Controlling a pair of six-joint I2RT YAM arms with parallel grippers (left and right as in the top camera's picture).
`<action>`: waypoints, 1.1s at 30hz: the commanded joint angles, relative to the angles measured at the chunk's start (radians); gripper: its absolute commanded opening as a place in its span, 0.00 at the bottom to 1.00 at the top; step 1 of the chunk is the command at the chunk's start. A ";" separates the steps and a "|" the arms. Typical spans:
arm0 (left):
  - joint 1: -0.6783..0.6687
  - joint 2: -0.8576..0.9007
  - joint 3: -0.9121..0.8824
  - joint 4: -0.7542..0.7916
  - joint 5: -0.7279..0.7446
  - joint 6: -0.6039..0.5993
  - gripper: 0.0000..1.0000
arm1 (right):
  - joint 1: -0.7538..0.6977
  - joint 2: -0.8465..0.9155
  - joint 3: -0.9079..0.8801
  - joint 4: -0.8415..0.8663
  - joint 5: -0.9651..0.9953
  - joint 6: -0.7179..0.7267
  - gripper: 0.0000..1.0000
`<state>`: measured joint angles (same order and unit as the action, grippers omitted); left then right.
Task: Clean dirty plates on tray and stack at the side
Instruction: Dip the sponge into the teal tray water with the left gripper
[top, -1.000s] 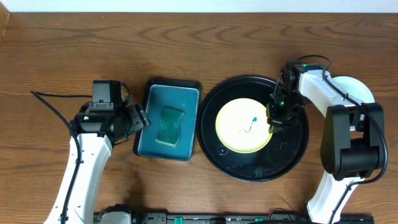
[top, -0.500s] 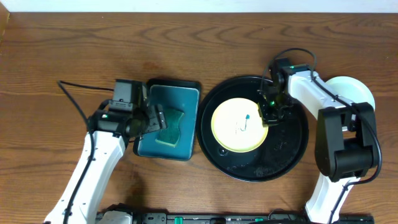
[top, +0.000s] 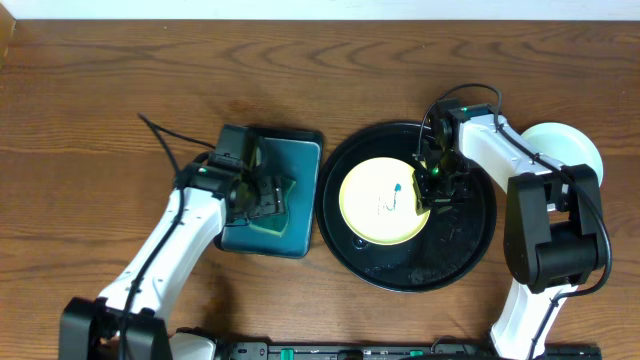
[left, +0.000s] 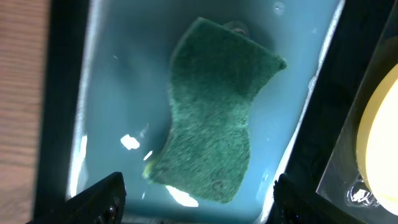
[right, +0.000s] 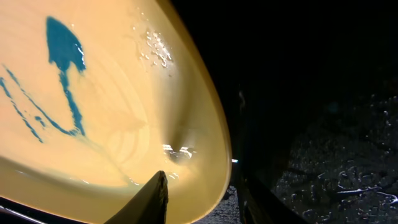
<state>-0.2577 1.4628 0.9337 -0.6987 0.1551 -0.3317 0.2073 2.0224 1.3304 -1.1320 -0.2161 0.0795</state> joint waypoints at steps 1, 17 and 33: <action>-0.018 0.034 0.000 0.013 0.002 0.017 0.77 | 0.006 0.010 -0.006 -0.002 -0.002 0.033 0.36; -0.024 0.155 0.000 0.119 -0.058 0.018 0.76 | 0.007 0.010 -0.006 0.007 -0.002 0.032 0.38; -0.032 0.198 0.000 0.159 -0.036 0.024 0.74 | 0.007 0.010 -0.006 0.006 -0.002 0.032 0.38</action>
<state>-0.2859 1.6505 0.9337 -0.5411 0.1219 -0.3199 0.2073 2.0224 1.3300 -1.1286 -0.2161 0.0990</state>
